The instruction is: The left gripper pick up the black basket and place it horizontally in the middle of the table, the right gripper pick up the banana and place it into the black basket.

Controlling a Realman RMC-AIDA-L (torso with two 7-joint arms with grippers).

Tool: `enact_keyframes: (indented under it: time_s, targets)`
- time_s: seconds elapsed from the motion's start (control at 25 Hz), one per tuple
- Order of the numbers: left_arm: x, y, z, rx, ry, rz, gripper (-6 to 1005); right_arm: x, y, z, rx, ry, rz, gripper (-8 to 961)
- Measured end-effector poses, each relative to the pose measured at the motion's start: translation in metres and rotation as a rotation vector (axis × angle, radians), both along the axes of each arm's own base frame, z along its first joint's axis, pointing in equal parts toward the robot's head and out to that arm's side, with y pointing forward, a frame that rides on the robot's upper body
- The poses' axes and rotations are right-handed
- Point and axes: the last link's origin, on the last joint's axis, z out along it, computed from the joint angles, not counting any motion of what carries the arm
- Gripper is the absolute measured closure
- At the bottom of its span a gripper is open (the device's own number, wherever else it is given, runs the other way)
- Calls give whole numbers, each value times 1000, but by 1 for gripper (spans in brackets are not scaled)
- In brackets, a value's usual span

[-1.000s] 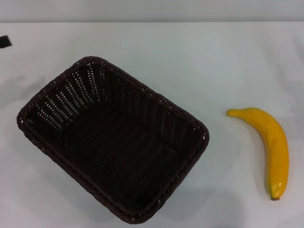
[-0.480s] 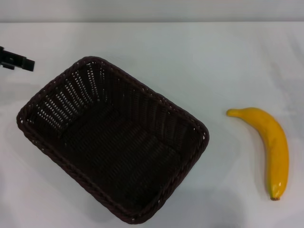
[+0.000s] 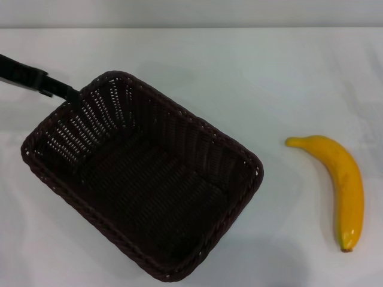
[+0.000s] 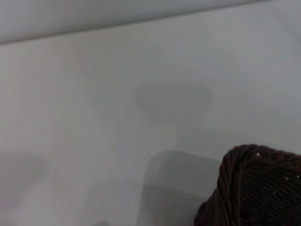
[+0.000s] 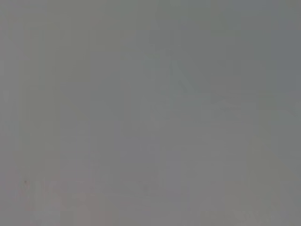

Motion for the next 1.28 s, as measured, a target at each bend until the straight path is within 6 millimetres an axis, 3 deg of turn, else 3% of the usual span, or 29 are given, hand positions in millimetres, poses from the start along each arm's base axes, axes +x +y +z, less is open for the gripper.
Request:
enact_keyframes:
  time_s: [0.2, 0.48, 0.68, 1.08, 1.28]
  targets:
    - [-4, 2, -26, -13, 38, -7, 287, 0, 0, 0, -2, 2, 1, 111]
    - [-2, 6, -44, -5, 40, -38, 291, 0, -1, -1, -3, 10, -1, 111]
    - [1, 5, -55, -31, 31, -45, 497, 2, -3, -1, -3, 11, -3, 111]
    - [-2, -2, -51, -53, -1, -20, 689, 4, -7, 2, 9, 12, 1, 111]
    - [-4, -7, -37, -54, -73, 12, 779, 4, -7, 2, 11, 13, 2, 111]
